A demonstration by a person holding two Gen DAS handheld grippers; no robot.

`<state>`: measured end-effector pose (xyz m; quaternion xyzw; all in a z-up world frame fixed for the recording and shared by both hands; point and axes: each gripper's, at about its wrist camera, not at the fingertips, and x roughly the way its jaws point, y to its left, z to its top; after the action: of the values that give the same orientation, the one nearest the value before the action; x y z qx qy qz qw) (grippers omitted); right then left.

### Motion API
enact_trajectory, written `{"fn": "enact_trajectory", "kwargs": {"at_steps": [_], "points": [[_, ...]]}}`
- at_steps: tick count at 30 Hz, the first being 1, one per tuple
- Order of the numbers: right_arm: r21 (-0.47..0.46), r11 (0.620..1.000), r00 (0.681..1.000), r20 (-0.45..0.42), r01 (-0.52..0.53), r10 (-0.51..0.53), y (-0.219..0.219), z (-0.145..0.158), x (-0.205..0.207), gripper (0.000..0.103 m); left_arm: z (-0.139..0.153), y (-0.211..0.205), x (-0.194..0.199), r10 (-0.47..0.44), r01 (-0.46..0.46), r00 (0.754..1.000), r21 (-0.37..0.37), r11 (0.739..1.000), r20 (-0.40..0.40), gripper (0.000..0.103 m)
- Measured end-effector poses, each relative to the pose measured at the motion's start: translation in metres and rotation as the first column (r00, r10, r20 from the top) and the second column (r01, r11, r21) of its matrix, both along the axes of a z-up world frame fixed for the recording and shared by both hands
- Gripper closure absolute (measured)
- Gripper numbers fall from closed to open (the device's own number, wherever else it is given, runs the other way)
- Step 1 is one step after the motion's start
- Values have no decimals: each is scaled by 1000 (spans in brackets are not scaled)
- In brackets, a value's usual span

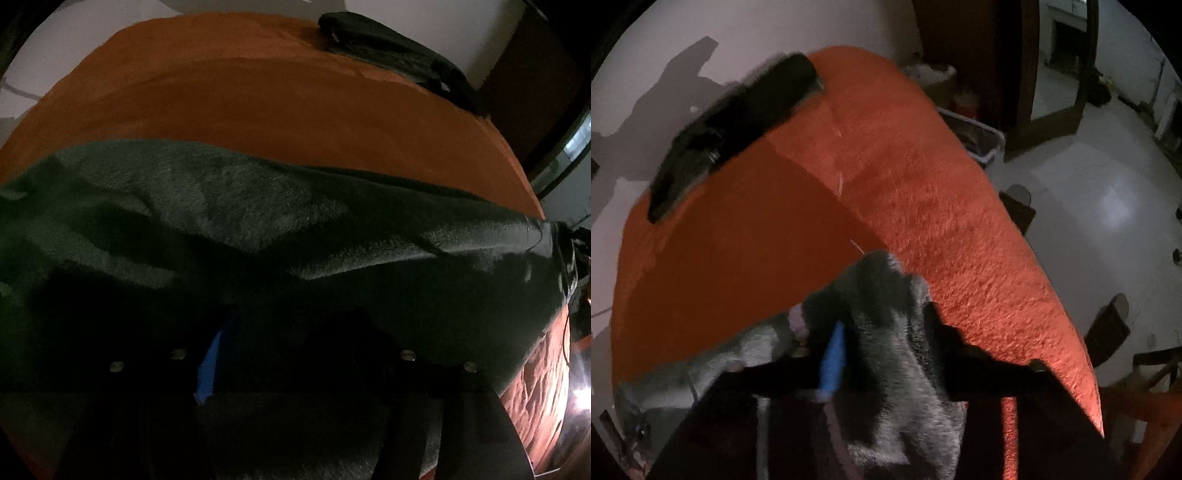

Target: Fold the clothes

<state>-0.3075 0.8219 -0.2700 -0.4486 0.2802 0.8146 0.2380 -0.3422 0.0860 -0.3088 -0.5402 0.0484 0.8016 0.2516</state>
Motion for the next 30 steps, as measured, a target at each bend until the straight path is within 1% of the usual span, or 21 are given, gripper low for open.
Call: {"fn": "enact_trajectory", "kwargs": {"at_steps": [2, 3, 4, 5, 9, 10, 11, 12, 13, 14, 15, 19, 20, 21, 23, 25, 26, 27, 28, 29, 30], "points": [[39, 999, 1000, -15, 25, -25, -6, 15, 22, 53, 3, -6, 6, 27, -27, 1000, 16, 1000, 1, 38], [44, 998, 999, -18, 38, -38, -8, 21, 33, 45, 5, -9, 9, 40, -40, 999, 28, 999, 4, 38], [35, 998, 998, -30, 51, -50, -13, 24, 49, 41, 8, -13, 12, 52, -52, 999, 40, 998, 8, 37], [17, 999, 998, -22, 51, -50, -17, 18, 58, 37, 10, -17, 15, 64, -65, 998, 52, 997, 12, 37], [-51, 997, 999, 10, 50, -50, -30, -8, 91, 37, 16, -30, 22, 112, -117, 992, 97, 988, 54, 37], [-39, 998, 999, 22, 43, -42, -32, -16, 94, 37, 16, -32, 22, 121, -127, 991, 105, 986, 65, 37], [-26, 999, 999, 33, 35, -34, -34, -24, 96, 44, 16, -35, 23, 128, -136, 989, 113, 984, 76, 37], [-16, 1000, 999, 41, 27, -26, -36, -31, 99, 76, 16, -36, 23, 137, -146, 987, 117, 982, 82, 37], [-23, 999, 1000, 19, 23, -22, -38, -33, 100, 89, 15, -37, 23, 145, -155, 985, 120, 981, 88, 37], [-14, 999, 999, 9, 40, -40, -41, -27, 101, 92, 15, -36, 23, 154, -165, 984, 121, 979, 93, 37], [26, 997, 998, -20, 66, -66, -47, -10, 104, 93, 14, -35, 22, 163, -175, 982, 122, 977, 98, 37], [149, 980, 988, -95, 135, -121, -67, 49, 114, 93, 14, -33, 26, 194, -211, 974, 147, 966, 120, 37], [147, 979, 988, -76, 142, -132, -66, 48, 114, 93, 14, -31, 28, 197, -215, 973, 152, 965, 123, 37], [143, 978, 988, -53, 149, -143, -66, 47, 113, 93, 14, -31, 28, 197, -214, 973, 151, 965, 122, 37], [117, 981, 987, 34, 155, -160, -56, 19, 109, 93, 13, -33, 29, 196, -212, 973, 148, 966, 119, 37], [108, 986, 980, 145, 124, -139, -48, -20, 103, 90, 12, -39, 28, 193, -211, 972, 141, 967, 130, 37], [72, 990, 978, 165, 119, -129, -44, -41, 104, 83, 12, -41, 27, 195, -214, 971, 143, 966, 137, 37], [40, 988, 978, 142, 151, -156, -40, -46, 110, 77, 13, -43, 27, 197, -218, 970, 147, 965, 143, 37], [12, 983, 976, 121, 181, -181, -37, -49, 115, 75, 15, -44, 29, 197, -217, 970, 147, 965, 142, 37], [13, 981, 974, 114, 194, -195, -37, -41, 118, 71, 16, -44, 31, 196, -216, 970, 147, 965, 140, 37], [15, 978, 972, 106, 208, -208, -38, -33, 121, 64, 18, -45, 33, 196, -215, 971, 146, 966, 138, 37]]}}
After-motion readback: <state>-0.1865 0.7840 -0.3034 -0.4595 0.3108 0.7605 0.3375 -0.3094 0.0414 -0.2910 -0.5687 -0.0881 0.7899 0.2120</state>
